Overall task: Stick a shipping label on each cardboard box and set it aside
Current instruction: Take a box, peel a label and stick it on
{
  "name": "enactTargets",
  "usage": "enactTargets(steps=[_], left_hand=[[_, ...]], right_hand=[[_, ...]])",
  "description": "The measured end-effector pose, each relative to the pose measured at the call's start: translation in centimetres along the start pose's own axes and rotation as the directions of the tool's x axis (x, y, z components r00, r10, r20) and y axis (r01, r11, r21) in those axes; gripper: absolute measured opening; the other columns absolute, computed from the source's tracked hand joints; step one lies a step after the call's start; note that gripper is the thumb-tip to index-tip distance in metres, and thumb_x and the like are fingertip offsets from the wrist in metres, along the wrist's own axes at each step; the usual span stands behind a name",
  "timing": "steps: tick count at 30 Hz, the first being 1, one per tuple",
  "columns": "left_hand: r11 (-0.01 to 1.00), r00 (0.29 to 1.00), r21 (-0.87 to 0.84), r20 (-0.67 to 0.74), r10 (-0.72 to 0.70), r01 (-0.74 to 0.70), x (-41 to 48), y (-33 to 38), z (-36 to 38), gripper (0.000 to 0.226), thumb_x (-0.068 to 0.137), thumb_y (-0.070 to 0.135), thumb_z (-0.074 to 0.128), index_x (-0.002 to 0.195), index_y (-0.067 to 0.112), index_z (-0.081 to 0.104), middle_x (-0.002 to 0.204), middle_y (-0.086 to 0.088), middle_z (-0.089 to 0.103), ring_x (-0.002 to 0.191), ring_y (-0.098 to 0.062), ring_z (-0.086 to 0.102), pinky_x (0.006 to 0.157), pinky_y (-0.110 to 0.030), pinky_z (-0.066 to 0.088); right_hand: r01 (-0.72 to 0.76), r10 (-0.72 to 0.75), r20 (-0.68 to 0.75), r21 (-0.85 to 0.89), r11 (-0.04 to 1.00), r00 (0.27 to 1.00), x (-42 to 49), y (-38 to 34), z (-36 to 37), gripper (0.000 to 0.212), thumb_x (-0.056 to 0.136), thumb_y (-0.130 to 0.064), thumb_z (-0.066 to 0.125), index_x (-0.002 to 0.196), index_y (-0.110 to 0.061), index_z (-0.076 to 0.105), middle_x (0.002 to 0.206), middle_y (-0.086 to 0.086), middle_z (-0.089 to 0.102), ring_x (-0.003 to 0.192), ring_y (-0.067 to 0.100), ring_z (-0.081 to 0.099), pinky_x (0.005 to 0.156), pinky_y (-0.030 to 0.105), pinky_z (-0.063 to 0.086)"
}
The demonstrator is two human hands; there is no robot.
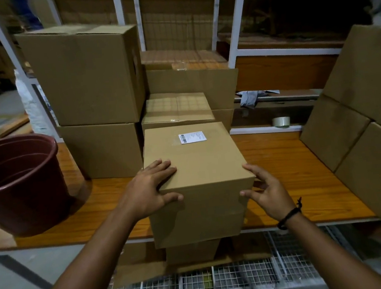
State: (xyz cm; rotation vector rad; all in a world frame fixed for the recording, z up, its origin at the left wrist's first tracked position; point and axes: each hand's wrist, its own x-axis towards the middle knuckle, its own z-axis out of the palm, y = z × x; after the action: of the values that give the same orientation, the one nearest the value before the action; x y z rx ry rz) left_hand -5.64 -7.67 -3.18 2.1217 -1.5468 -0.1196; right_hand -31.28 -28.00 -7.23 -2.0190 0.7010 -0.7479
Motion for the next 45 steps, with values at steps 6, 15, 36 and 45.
enactTargets(steps=[6,15,36,45], left_hand=[[0.961,0.975,-0.225,-0.112,-0.191,0.162,3.3,-1.3,-2.1,0.069,0.077,0.065,0.064,0.135,0.03,0.055,0.154,0.003,0.036,0.144,-0.018,0.025,0.113,-0.046,0.03],[0.986,0.977,0.021,0.132,-0.167,0.166,5.7,-0.6,-1.6,0.07,0.088,0.058,0.057,0.149,0.027,0.038,0.161,0.004,0.021,0.149,-0.021,0.009,0.117,-0.041,0.016],[0.974,0.982,0.214,0.154,-0.107,0.072,9.7,-2.3,-0.7,0.069,0.094,0.066,0.035,0.153,0.031,0.026,0.162,0.004,0.016,0.15,-0.019,0.01,0.121,-0.043,0.007],[0.977,0.986,0.203,0.134,-0.097,0.069,9.7,-2.4,-0.4,0.069,0.093,0.066,0.037,0.151,0.03,0.029,0.162,0.004,0.018,0.149,-0.019,0.011,0.121,-0.043,0.009]], right_hand=[[0.035,-0.017,0.088,-0.2,0.979,0.996,1.6,-2.2,-1.6,0.051,0.073,-0.047,0.072,0.12,-0.045,0.053,0.14,-0.019,0.039,0.129,0.01,0.039,0.096,0.035,0.05],[0.148,0.117,0.327,-0.682,0.716,0.938,7.4,-6.7,0.1,0.062,0.082,-0.07,0.051,0.138,-0.044,0.043,0.153,-0.005,0.031,0.14,0.018,0.023,0.111,0.044,0.026],[-0.015,0.304,0.337,-0.648,0.762,0.891,20.6,-7.7,2.9,0.058,0.065,-0.05,0.083,0.117,-0.038,0.059,0.099,-0.006,0.054,0.095,0.018,0.056,0.074,0.028,0.045],[0.03,0.316,0.375,-0.683,0.73,0.872,21.6,-7.9,3.3,0.052,0.066,-0.044,0.085,0.107,-0.036,0.055,0.102,-0.004,0.051,0.097,0.018,0.052,0.071,0.03,0.044]])
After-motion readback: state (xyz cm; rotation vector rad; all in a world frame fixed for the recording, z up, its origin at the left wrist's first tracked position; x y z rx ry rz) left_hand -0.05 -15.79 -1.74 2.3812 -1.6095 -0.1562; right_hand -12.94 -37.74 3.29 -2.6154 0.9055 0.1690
